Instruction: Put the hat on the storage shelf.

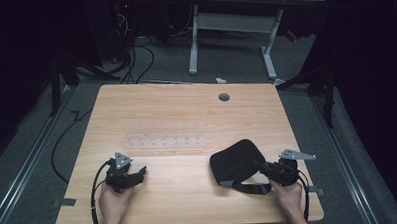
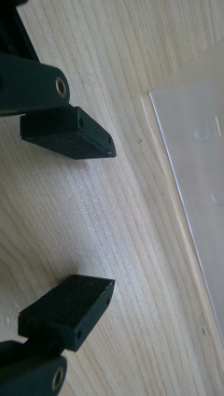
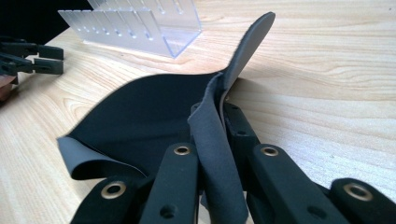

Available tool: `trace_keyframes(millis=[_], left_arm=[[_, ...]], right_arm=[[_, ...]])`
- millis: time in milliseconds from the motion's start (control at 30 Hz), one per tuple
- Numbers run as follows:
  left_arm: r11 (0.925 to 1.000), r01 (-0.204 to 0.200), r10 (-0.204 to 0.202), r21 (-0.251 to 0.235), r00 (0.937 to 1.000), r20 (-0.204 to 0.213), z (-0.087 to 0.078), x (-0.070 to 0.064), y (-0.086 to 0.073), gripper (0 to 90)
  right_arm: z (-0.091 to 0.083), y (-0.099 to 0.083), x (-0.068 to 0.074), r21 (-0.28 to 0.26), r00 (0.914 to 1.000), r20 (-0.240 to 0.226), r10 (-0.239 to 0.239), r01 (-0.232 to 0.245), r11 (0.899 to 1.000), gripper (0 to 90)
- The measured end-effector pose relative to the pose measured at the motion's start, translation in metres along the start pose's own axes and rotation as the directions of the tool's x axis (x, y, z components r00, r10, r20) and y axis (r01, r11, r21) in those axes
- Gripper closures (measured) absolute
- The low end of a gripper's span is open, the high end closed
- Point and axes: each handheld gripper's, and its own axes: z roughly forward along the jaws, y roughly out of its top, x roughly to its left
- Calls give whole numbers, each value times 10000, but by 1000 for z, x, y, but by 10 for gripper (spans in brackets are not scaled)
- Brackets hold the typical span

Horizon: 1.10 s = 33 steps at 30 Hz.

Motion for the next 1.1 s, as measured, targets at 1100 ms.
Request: trace_keyframes(millis=[1100], left_arm=[[9979, -490, 455, 429, 9959, 785, -5, -11, 4, 274]], right_arm=[[-16, 32, 37, -924, 9990, -382, -239, 203, 9955, 851]])
